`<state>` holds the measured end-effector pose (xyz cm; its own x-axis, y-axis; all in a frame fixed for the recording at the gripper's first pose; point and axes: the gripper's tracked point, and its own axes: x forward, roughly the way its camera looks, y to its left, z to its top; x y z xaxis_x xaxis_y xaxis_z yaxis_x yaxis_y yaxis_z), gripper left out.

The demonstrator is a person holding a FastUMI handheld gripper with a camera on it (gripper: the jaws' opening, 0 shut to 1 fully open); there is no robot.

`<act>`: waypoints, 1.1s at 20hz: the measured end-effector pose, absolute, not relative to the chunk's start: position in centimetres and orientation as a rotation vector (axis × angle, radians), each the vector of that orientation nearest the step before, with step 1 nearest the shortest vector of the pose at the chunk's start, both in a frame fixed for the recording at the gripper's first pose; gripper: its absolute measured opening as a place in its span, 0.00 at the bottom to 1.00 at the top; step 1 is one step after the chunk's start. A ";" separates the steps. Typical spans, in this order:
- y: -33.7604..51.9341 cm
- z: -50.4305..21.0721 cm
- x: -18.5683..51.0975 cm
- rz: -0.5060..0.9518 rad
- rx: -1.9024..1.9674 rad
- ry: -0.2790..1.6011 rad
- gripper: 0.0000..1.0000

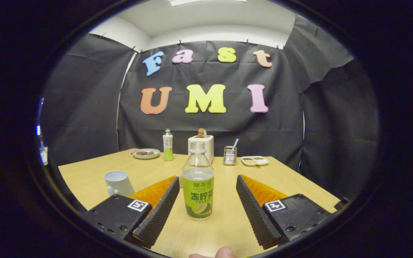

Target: Take the bottle from table, then pour the juice into the cup, finally place the bottle on the coaster

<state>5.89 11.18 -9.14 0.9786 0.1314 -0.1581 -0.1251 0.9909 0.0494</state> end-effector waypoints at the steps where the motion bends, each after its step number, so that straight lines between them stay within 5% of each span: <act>1: 11.3 -9.5 6.3 0.124 0.039 0.167 1.00; 17: 14.7 -13.9 12.0 0.149 0.166 0.311 1.00; 22: 14.8 -14.1 12.7 0.141 0.180 0.330 0.90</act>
<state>12.67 14.83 -14.09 0.9364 0.1663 -0.3092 -0.1075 0.9742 0.1982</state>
